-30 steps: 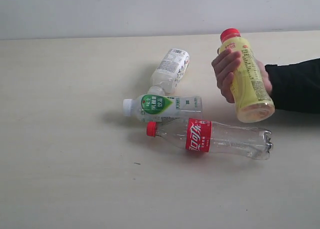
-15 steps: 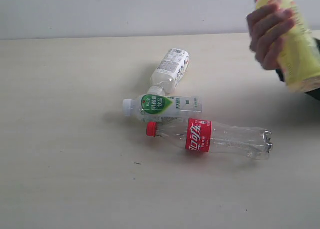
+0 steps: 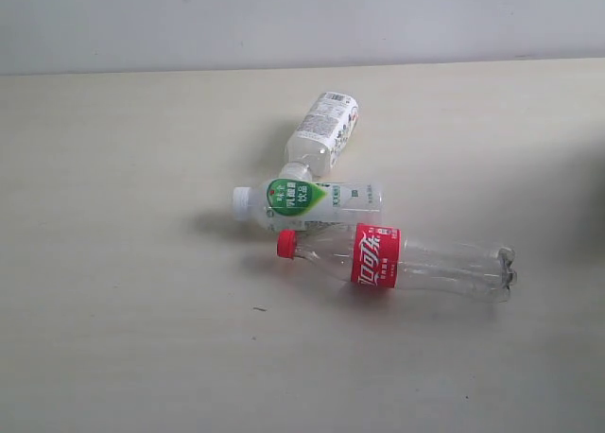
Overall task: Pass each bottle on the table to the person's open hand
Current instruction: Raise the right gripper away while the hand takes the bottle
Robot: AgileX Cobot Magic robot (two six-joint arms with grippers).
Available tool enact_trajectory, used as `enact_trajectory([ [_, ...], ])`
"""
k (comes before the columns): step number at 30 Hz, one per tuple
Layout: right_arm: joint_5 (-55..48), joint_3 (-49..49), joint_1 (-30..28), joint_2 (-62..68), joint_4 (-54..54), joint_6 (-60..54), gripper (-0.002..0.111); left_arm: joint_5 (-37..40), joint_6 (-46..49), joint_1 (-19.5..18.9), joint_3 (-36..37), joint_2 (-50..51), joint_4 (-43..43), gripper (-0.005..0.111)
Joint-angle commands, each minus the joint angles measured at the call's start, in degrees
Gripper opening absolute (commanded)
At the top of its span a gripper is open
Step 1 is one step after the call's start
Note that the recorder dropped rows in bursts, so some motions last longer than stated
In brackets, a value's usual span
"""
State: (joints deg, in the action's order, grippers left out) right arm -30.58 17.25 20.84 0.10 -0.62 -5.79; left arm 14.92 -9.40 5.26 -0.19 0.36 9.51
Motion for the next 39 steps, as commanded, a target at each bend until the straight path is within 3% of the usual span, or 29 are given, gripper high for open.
enact_trajectory([
  [1, 0.87, -0.30, -0.17, -0.10, 0.62, 0.00, 0.000, -0.35, 0.08, -0.10, 0.19, -0.36, 0.26, 0.000],
  [9, 3.27, -0.30, 3.50, -0.10, 0.62, -0.10, 0.000, -0.35, 0.08, -0.10, 0.19, -0.36, 0.26, 0.000],
  [39, 1.61, -0.30, 3.48, -0.10, 0.62, -0.12, 0.000, -0.35, 0.08, -0.10, 0.19, -0.36, 0.26, 0.000],
])
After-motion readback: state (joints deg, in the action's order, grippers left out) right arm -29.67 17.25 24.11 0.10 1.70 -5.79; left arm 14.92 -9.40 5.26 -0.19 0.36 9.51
